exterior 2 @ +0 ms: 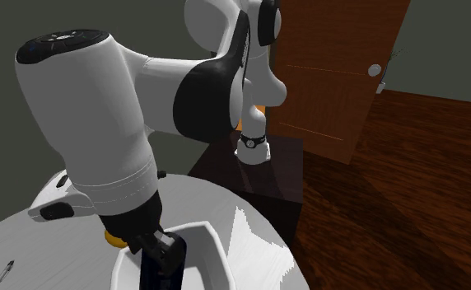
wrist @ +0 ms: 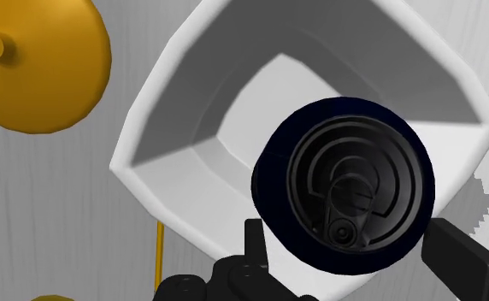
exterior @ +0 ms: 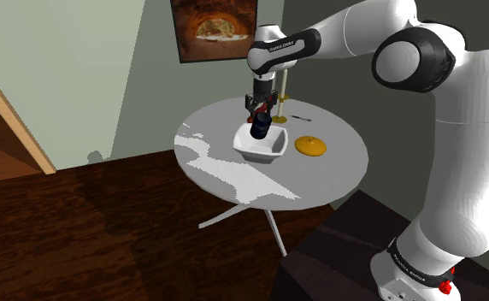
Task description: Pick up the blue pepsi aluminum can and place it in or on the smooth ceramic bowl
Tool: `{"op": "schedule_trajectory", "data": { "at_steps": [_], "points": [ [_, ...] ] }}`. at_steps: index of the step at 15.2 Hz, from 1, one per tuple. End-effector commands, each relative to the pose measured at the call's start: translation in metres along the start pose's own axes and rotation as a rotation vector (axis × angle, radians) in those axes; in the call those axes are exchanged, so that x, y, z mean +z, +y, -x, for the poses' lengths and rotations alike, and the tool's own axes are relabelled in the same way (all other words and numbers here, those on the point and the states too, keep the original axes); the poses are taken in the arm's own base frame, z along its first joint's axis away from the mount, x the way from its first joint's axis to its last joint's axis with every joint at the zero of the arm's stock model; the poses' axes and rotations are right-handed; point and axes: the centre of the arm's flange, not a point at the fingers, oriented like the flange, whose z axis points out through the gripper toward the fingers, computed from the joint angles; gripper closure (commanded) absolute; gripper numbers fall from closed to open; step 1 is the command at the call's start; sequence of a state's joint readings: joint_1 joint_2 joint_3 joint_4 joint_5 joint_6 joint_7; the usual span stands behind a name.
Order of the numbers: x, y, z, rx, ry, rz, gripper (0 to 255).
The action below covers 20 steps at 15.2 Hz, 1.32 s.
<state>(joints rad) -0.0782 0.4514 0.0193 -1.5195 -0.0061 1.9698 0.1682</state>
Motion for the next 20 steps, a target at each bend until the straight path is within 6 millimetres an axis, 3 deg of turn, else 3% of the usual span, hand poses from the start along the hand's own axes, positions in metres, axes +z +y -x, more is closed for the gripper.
{"op": "schedule_trajectory", "data": {
  "at_steps": [1,2,3,8,12,20],
  "points": [
    [0.000,0.000,0.000,0.000,0.001,0.000,255],
    [0.000,0.000,0.000,0.000,0.001,0.000,255],
    [0.000,0.000,0.000,0.000,0.001,0.000,0],
    [0.000,0.000,0.000,0.000,0.001,0.000,0],
    [-0.050,0.000,0.000,0.000,0.001,0.000,0],
    [-0.050,0.000,0.000,0.000,0.001,0.000,0]
  ]
}}
